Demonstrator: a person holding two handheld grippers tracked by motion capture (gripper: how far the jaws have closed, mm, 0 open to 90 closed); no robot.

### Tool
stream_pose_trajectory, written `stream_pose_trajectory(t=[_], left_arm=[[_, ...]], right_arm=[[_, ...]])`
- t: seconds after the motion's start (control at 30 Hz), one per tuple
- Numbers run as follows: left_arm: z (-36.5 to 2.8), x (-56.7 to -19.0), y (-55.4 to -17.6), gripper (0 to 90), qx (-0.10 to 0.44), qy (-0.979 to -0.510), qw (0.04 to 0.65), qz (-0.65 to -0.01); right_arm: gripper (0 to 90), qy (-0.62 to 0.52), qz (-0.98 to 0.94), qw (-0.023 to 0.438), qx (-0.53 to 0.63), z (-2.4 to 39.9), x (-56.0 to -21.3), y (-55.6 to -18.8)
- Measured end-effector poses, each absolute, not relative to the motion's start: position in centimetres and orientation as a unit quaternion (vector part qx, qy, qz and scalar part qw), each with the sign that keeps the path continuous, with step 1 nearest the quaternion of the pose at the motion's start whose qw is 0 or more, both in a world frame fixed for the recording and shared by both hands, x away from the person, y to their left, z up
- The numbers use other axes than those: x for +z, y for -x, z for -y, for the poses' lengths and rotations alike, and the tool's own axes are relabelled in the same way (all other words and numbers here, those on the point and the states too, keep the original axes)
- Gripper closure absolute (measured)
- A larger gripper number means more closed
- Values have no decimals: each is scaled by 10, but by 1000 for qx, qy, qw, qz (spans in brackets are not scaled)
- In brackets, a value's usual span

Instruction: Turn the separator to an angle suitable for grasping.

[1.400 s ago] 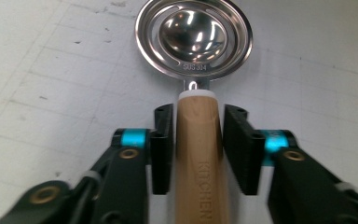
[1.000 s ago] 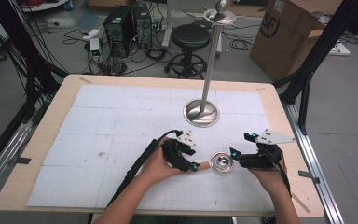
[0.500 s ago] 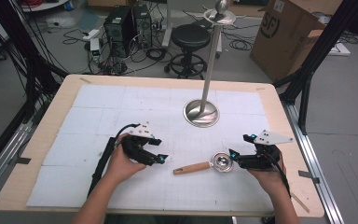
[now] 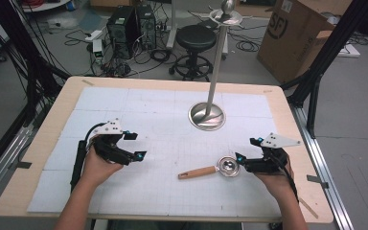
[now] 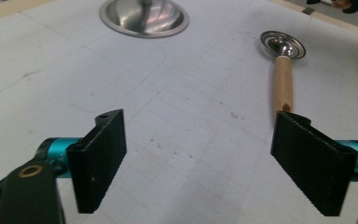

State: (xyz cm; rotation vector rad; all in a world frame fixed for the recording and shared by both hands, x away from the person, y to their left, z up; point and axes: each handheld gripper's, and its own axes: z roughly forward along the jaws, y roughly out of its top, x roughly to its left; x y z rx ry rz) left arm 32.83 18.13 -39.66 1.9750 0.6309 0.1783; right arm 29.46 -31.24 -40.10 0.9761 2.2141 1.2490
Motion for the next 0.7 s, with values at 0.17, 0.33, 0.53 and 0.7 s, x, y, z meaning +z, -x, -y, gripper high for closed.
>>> stream_pose_trajectory(t=[0.17, 0.33, 0.53, 0.7], left_arm=[[-200, -397, -327, 111, 81, -810, 510, -279], [-214, -394, -324, 57, 96, -803, 516, -283], [-224, -394, -324, 16, 100, -795, 523, -290], [-224, -394, -323, 16, 108, -796, 523, -287]], right_arm=[[176, -354, -792, 207, 452, 313, -400, -296], [175, -348, -795, 208, 451, 308, -399, -298], [176, -347, -797, 207, 449, 308, -399, -298], [176, -345, -796, 207, 452, 309, -399, -300]])
